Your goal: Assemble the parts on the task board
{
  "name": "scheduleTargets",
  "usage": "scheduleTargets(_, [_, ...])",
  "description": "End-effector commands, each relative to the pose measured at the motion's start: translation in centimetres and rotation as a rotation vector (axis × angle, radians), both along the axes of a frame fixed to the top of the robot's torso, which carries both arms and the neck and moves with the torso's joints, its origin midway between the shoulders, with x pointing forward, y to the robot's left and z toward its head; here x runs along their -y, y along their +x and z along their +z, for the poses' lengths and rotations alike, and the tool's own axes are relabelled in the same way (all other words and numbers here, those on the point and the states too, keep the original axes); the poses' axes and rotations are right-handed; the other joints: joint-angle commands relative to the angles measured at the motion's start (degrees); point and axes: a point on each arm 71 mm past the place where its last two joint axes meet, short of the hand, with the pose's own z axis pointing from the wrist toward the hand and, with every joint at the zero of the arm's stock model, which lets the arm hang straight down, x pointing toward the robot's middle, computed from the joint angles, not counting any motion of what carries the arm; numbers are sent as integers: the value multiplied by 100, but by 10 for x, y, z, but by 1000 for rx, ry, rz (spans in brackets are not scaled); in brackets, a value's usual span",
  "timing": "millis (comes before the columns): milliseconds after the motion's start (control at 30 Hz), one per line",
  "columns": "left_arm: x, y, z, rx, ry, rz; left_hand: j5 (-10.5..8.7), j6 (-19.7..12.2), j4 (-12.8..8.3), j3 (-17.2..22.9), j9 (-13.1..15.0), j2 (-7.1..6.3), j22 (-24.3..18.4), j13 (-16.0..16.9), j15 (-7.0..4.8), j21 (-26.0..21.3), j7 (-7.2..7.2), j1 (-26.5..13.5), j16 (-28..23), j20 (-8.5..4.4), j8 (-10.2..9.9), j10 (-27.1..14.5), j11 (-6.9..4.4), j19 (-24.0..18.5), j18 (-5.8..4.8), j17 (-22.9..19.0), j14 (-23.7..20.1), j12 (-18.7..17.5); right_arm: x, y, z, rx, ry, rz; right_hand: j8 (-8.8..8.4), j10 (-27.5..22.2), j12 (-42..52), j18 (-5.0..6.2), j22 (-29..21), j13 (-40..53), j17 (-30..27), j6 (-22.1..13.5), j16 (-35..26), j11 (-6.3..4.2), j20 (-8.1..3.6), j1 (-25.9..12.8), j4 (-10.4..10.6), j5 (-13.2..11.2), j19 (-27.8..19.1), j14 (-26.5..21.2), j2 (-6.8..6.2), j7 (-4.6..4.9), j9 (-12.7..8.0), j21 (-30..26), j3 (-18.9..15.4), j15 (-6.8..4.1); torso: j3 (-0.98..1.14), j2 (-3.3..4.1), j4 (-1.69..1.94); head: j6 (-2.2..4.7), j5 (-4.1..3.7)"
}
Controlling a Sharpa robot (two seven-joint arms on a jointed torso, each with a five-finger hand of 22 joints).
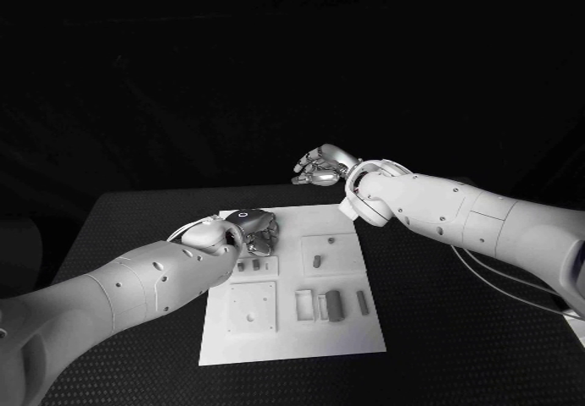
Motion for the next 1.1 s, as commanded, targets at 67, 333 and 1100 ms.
scheduleTargets(67, [-2, -4, -13, -56, 51, -8, 16, 62, 7, 42, -18, 83, 235, -49, 3, 72, 8, 5, 72, -1, 49, 13, 9, 90, 124, 19, 90, -23, -2, 0, 1, 7, 3, 11, 37, 42, -32, -89, 9, -6, 6, -32, -21, -9, -3, 54, 3, 25, -26, 3, -10, 152, -8, -37, -38, 19, 0, 1, 2, -15, -11])
scheduleTargets(333, [-2, -5, -15, -67, 57, -13, 16, 183, 5, 95, -28, 118, 369, -81, -57, 168, -41, 47, 184, -49, 120, 179, -50, 289, 177, 39, 295, -3, -2, 0, 1, 8, 3, 10, 38, 42, -32, -90, 11, -8, 8, -31, -23, -9, -3, 52, 4, 25, -26, 3, -10, 152, -8, -39, -39, 19, -2, -3, 4, -33, -27])
scheduleTargets(1100, [-4, -4, -10, -2, 5, -13, 24, 580, -1, 339, 27, 196, 422, -98, -279, 542, -211, 202, 536, -259, 325, 715, -267, 771, 209, 129, 749, 17, -2, -1, 1, 9, 3, 11, 40, 44, -32, -91, 20, -17, 15, -29, -29, -9, -4, 49, 8, 25, -24, 5, -12, 150, -11, -46, -41, 19, -6, 0, 4, -31, -14])
